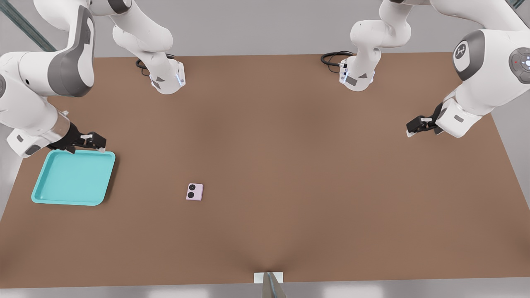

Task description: Keep left arm still and place phone on the tray with right arm

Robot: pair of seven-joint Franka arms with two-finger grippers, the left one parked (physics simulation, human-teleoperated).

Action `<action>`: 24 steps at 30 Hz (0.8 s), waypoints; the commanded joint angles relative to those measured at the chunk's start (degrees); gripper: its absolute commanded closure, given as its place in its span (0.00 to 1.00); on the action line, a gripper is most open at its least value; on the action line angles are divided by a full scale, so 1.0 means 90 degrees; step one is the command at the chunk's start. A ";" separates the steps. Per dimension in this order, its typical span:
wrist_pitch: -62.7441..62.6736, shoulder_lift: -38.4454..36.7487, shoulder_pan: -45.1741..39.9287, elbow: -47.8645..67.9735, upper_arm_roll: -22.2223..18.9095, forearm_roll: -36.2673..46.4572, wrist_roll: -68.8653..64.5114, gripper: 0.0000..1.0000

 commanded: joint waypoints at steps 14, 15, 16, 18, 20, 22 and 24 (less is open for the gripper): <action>0.2919 0.2864 0.1358 -0.0012 0.0219 -0.0300 0.2561 0.00; 0.3007 0.3010 0.1495 -0.0012 0.0209 -0.0309 0.2873 0.00; 0.3065 0.3059 0.1563 -0.0080 0.0209 -0.0309 0.3108 0.00; 0.3212 0.3196 0.1661 -0.0197 0.0219 -0.0300 0.3449 0.00; 0.3231 0.3255 0.1739 -0.0236 0.0219 -0.0261 0.3674 0.00; 0.3319 0.3343 0.1778 -0.0295 0.0219 -0.0251 0.3821 0.00; 0.3368 0.3450 0.1778 -0.0334 0.0229 -0.0251 0.3869 0.00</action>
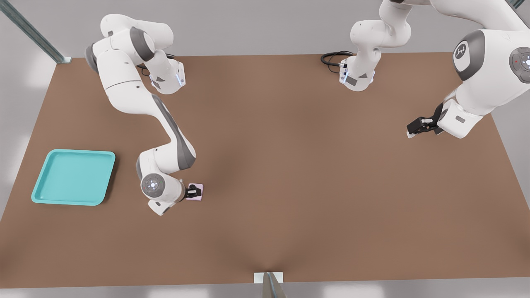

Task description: Keep left arm still and place phone on the tray with right arm

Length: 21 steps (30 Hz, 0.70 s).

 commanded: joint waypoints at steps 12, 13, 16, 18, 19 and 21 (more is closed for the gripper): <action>0.0707 0.0183 0.0003 -0.0619 0.0004 0.0017 0.1963 0.00; 0.0717 0.0232 -0.0017 -0.0610 0.0004 0.0008 0.1963 0.00; 0.0921 0.0310 -0.0007 -0.0736 0.0004 0.0008 0.1963 0.00; 0.1039 0.0320 0.0003 -0.0824 0.0004 0.0008 0.1963 0.00; 0.1136 0.0359 0.0003 -0.0824 0.0004 0.0008 0.1963 0.00; 0.1137 0.0369 0.0003 -0.0844 0.0004 0.0008 0.1963 0.00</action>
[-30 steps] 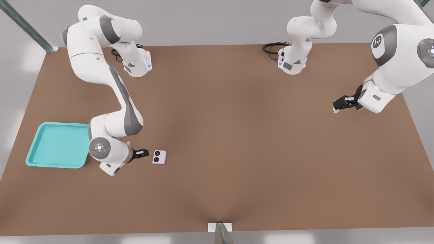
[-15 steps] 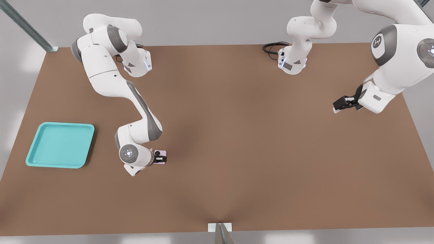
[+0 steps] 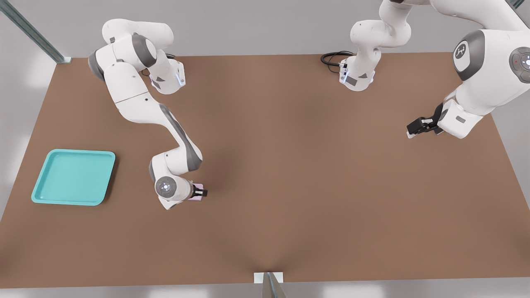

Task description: Keep left arm still and place phone on the tray with right arm

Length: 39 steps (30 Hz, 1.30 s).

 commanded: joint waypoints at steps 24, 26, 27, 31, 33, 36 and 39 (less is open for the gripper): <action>0.0498 0.0267 -0.0001 -0.0127 0.0011 -0.0044 0.0200 0.00; 0.0517 0.0277 -0.0011 -0.0127 0.0011 -0.0044 0.0200 0.00; 0.0517 0.0277 -0.0011 -0.0127 0.0011 -0.0044 0.0200 0.00; 0.0615 0.0345 -0.0001 -0.0136 0.0011 -0.0044 0.0200 0.01; 0.0634 0.0355 0.0008 -0.0136 0.0011 -0.0044 0.0200 0.03; 0.0624 0.0336 -0.0001 -0.0127 0.0011 -0.0044 0.0200 0.19; 0.0605 0.0297 0.0008 -0.0127 0.0011 -0.0044 0.0200 0.22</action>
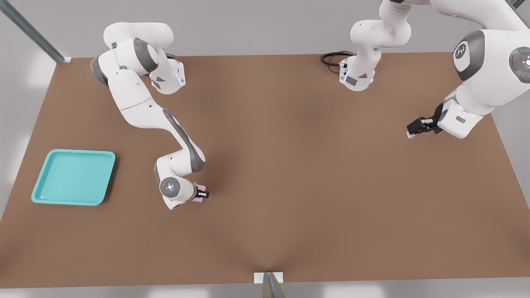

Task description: Keep left arm still and place phone on the tray with right arm

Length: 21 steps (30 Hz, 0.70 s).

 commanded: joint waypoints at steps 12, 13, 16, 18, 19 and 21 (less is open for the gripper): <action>-0.0985 -0.1761 -0.1777 -0.0475 -0.0009 -0.0332 -0.2320 0.25; -0.0985 -0.1888 -0.2147 -0.0631 -0.0009 -0.0332 -0.2856 0.25; -0.0956 -0.2230 -0.3075 -0.1178 0.0020 -0.0332 -0.4030 0.25; -0.0917 -0.2298 -0.3681 -0.1403 0.0186 -0.0332 -0.4537 0.25; -0.0907 -0.2279 -0.3867 -0.1413 0.0186 -0.0341 -0.4762 0.25; -0.0800 -0.2133 -0.4276 -0.1403 0.0186 -0.0497 -0.5143 0.25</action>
